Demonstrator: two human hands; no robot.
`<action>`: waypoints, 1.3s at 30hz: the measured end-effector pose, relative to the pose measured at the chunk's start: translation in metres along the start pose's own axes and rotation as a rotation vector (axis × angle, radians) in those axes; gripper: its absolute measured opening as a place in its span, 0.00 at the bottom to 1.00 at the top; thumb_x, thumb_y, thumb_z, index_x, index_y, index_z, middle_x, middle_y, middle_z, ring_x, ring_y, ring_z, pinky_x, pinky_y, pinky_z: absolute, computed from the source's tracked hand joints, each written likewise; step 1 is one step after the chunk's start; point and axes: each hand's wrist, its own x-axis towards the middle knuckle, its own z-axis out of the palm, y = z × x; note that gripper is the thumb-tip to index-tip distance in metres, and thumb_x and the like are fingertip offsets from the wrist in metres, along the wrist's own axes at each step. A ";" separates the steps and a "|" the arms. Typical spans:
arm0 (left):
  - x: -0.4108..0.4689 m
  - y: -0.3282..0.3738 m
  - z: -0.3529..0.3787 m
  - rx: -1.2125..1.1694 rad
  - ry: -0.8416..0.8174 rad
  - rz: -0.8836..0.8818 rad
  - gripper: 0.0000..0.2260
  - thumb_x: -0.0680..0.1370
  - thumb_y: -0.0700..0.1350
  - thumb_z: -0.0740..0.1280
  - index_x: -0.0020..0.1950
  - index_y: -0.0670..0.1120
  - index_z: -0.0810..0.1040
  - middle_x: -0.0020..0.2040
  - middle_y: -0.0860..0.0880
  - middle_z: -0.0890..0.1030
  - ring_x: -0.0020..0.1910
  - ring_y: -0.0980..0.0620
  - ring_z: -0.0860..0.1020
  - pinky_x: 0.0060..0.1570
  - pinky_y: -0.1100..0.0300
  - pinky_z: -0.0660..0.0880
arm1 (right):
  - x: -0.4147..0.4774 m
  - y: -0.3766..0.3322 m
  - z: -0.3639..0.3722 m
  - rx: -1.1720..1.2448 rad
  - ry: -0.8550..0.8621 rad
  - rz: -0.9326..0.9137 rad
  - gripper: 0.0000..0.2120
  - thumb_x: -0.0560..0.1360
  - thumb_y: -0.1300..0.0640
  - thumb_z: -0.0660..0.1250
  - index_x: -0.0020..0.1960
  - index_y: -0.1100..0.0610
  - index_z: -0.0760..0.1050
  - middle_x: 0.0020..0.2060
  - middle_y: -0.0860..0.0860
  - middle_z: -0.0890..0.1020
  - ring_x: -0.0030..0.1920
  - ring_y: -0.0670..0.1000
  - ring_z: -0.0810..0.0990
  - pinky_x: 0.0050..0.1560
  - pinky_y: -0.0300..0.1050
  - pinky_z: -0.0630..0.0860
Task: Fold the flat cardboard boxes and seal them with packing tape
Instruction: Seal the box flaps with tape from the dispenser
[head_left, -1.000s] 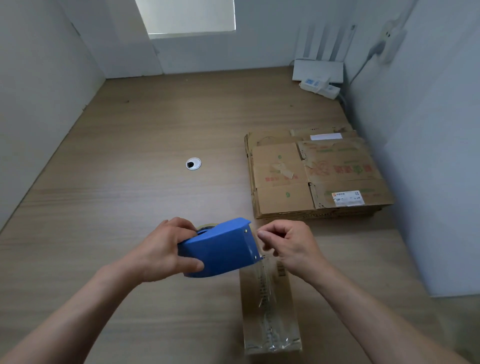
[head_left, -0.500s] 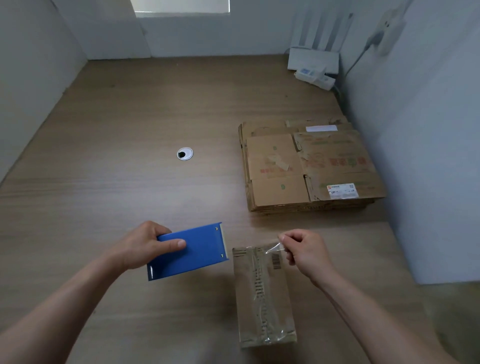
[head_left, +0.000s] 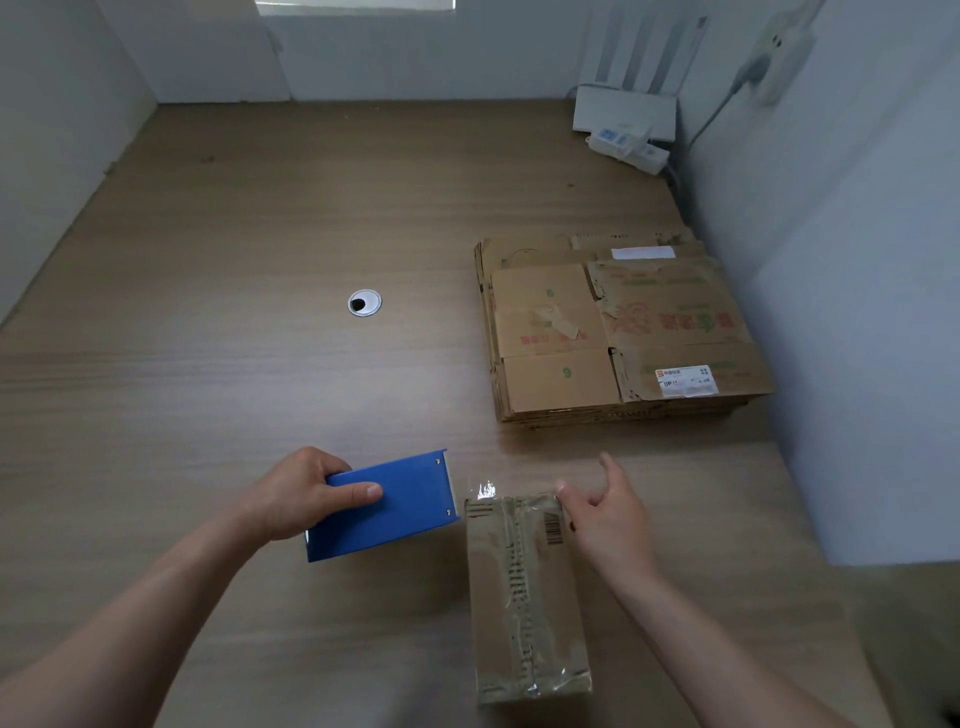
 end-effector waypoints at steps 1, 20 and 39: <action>0.001 0.000 0.002 0.013 0.006 -0.013 0.24 0.68 0.66 0.74 0.36 0.44 0.83 0.30 0.49 0.79 0.28 0.54 0.74 0.31 0.60 0.68 | -0.003 0.002 -0.001 -0.047 0.035 -0.006 0.35 0.77 0.47 0.69 0.79 0.53 0.58 0.51 0.53 0.83 0.54 0.53 0.81 0.59 0.50 0.76; -0.007 -0.017 -0.010 -0.013 -0.006 0.048 0.48 0.50 0.83 0.65 0.38 0.36 0.80 0.27 0.52 0.73 0.26 0.57 0.69 0.28 0.63 0.63 | -0.033 0.018 0.029 -0.807 -0.246 -0.670 0.38 0.78 0.31 0.37 0.81 0.50 0.39 0.80 0.46 0.38 0.78 0.44 0.31 0.77 0.53 0.47; -0.011 0.031 0.015 0.640 0.190 -0.139 0.26 0.71 0.71 0.65 0.35 0.49 0.78 0.32 0.51 0.79 0.33 0.52 0.78 0.33 0.57 0.74 | -0.030 0.022 0.032 -0.784 -0.228 -0.706 0.37 0.79 0.32 0.43 0.80 0.50 0.38 0.80 0.47 0.39 0.79 0.47 0.33 0.79 0.54 0.53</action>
